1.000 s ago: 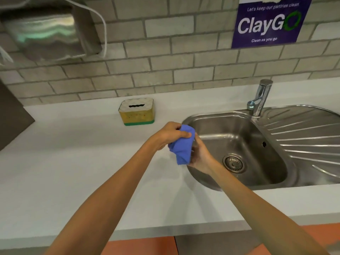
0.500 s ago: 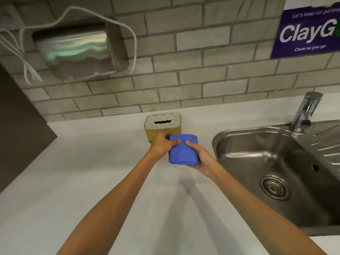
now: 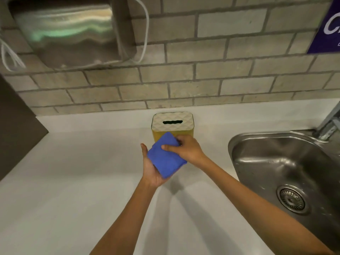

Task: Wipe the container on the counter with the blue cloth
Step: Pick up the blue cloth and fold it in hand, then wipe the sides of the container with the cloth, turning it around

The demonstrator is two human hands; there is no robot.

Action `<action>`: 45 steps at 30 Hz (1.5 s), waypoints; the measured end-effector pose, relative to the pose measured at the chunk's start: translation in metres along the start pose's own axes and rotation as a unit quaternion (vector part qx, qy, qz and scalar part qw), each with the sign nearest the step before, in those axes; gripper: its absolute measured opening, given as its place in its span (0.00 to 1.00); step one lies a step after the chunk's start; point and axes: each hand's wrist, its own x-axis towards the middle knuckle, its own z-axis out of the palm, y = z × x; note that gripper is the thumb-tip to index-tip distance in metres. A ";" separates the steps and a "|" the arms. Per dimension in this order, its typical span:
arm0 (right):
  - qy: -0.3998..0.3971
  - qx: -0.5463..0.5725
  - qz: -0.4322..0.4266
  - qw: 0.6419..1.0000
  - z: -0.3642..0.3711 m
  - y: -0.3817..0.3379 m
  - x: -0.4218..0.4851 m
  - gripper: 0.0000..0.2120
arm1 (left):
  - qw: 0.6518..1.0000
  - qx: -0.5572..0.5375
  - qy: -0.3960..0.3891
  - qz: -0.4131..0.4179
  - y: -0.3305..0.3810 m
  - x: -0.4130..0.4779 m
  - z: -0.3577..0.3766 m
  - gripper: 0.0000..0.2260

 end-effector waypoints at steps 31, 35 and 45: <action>0.078 0.118 0.015 0.990 -0.026 0.097 0.104 0.21 | 0.825 0.426 0.318 0.193 0.063 0.107 -0.011 0.21; 0.101 0.078 0.017 0.992 -0.031 0.098 0.091 0.22 | 0.818 0.443 0.319 0.181 0.061 0.096 -0.006 0.19; 0.146 0.076 0.077 0.983 -0.041 0.083 0.009 0.26 | 0.773 0.528 0.317 0.152 0.041 0.026 -0.001 0.22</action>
